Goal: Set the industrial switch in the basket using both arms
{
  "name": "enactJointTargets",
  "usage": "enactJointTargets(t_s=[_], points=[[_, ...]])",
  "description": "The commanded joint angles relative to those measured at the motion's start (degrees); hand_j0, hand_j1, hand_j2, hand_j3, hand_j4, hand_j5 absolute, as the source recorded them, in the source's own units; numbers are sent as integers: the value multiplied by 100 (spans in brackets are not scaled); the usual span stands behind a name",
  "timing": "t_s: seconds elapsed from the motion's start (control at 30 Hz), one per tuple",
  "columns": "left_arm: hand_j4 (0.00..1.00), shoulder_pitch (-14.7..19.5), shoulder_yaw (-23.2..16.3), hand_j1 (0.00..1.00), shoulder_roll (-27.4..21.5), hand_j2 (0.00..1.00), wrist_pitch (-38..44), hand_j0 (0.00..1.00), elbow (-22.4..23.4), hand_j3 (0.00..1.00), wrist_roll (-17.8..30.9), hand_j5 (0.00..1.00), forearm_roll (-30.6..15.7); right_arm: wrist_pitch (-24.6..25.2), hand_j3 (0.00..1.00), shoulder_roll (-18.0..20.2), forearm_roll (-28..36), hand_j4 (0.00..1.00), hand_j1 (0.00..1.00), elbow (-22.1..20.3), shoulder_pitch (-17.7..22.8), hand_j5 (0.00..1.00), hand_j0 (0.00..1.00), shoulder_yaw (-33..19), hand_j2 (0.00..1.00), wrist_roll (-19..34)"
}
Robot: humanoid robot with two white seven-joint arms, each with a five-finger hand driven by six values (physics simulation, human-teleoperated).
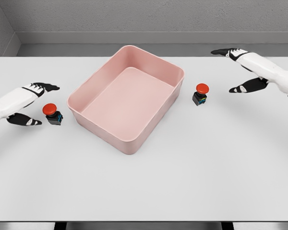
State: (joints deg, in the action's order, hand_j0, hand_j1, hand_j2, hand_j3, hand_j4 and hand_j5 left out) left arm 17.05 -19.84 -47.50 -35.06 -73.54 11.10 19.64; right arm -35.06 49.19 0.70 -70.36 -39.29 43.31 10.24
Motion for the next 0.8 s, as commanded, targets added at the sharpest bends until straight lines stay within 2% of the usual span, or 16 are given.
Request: enactJointTargets(t_s=[0.0, 0.1, 0.17, 0.3, 0.37, 0.53, 0.6, 0.77], points=[[96, 9, -12, 96, 13, 96, 6, 96, 24, 96, -3, 96, 4, 6, 100, -102, -52, 100, 100, 102, 0, 100, 100, 125, 100, -13], [88, 62, -12, 88, 83, 88, 6, 88, 24, 88, -3, 88, 13, 6, 100, -111, -184, 100, 100, 260, 0, 100, 100, 178, 100, -13], [87, 62, -12, 87, 83, 87, 6, 87, 24, 87, -3, 87, 4, 6, 100, -181, -430, 100, 100, 269, 9, 100, 100, 213, 100, -5], [87, 53, -20, 87, 110, 87, 6, 87, 24, 87, -3, 87, -4, 6, 100, -199, -448, 100, 100, 453, -9, 100, 100, 222, 100, -13], [87, 44, -73, 87, 110, 87, 6, 87, 15, 87, -3, 87, -13, 6, 100, -419, -483, 100, 100, 620, -17, 100, 100, 222, 100, -13], [88, 35, -126, 88, 110, 88, 6, 88, -55, 88, -3, 88, -57, 6, 97, -516, -457, 97, 97, 655, -35, 97, 97, 222, 97, -13], [88, 9, -126, 88, 110, 88, 6, 88, -64, 88, -3, 88, -66, 6, 97, -639, -465, 97, 97, 849, -44, 97, 97, 222, 97, -5], [88, -26, -126, 88, 110, 88, 6, 88, -73, 88, -3, 88, -75, 6, 97, -805, -474, 97, 97, 1024, -53, 97, 97, 222, 97, -5]])
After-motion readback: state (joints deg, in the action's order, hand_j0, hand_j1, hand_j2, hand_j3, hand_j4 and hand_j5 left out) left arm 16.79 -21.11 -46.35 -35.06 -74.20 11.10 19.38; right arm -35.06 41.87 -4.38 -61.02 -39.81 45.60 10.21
